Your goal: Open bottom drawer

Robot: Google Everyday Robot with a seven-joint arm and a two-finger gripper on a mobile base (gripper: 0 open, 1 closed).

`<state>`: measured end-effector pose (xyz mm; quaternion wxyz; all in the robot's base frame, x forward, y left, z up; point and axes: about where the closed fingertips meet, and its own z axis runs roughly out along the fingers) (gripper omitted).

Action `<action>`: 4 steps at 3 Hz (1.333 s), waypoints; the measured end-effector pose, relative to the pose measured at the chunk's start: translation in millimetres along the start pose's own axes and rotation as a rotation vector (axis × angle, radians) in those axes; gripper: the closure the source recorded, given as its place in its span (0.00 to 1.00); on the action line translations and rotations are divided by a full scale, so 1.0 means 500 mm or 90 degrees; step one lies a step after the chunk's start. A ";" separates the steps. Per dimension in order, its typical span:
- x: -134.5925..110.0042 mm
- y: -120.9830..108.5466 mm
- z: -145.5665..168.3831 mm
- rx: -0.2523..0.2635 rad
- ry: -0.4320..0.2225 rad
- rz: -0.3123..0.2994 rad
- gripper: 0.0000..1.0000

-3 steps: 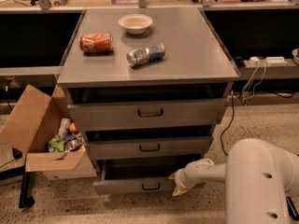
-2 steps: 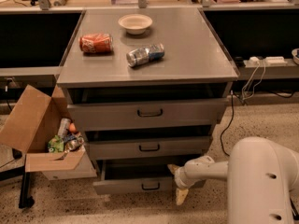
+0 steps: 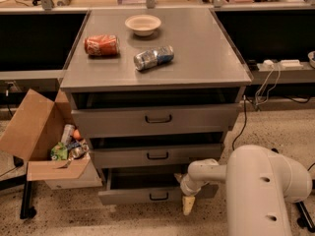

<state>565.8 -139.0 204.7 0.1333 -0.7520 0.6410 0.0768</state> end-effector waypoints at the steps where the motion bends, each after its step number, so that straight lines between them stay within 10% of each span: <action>1: 0.024 0.009 0.046 -0.049 -0.004 0.025 0.00; 4: 0.061 0.072 0.055 -0.104 -0.001 0.083 0.66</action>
Offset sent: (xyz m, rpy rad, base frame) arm -0.0226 -0.0371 -0.0586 -0.0324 0.2362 -0.0978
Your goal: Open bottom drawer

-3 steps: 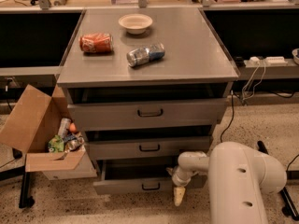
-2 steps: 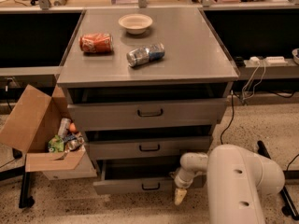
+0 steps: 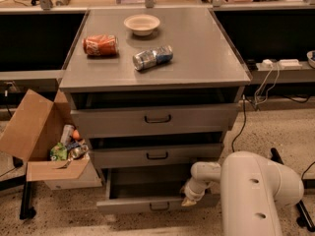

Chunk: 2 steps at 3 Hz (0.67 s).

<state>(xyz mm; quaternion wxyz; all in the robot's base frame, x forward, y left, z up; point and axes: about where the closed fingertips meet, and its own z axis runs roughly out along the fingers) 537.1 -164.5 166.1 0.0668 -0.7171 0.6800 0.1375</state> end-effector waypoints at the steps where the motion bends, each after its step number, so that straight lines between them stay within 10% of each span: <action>1: -0.004 0.037 -0.009 -0.014 -0.003 0.013 0.88; 2: -0.003 0.039 -0.007 -0.014 -0.003 0.014 1.00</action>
Offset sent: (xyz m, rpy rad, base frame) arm -0.0757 0.0093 0.0228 0.0758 0.1249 -0.0560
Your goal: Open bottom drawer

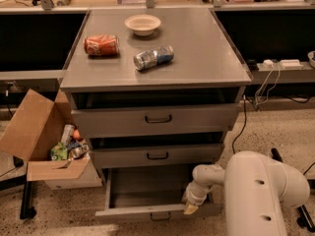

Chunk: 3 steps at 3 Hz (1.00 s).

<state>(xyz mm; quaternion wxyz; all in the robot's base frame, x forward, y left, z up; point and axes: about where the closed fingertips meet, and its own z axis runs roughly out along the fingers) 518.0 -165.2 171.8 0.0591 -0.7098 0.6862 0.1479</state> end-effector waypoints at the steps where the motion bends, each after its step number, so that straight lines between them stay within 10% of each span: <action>1: 0.000 0.000 0.000 0.000 0.000 0.000 0.77; 3: 0.000 0.000 0.000 0.000 0.000 0.000 0.31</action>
Offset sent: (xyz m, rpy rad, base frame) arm 0.0000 0.0000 0.0000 0.0000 0.0000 0.0000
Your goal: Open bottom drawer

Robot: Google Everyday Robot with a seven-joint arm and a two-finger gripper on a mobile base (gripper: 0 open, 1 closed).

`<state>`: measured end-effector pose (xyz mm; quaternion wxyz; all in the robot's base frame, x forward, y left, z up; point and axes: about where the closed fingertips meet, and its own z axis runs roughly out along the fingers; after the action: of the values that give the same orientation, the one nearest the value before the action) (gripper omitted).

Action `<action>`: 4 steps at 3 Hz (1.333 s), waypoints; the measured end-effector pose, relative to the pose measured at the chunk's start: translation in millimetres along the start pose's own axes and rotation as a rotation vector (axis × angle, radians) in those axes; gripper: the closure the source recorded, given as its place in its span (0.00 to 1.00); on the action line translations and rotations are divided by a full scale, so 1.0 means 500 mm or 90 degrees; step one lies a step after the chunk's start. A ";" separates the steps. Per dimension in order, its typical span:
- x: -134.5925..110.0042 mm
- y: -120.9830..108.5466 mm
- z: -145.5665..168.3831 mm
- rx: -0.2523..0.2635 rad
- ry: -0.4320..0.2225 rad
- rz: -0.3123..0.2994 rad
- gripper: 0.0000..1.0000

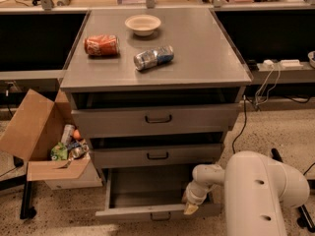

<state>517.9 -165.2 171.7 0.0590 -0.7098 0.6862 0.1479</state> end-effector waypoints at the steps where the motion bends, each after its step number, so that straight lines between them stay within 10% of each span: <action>1: 0.000 0.000 0.000 0.000 0.000 0.000 0.06; 4: -0.006 0.011 -0.032 -0.001 -0.035 -0.023 0.00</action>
Offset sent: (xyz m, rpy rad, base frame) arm 0.0000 0.0000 0.0000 0.0000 0.0000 0.0000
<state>514.6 -167.4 188.6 0.0796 -0.7177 0.6713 0.1669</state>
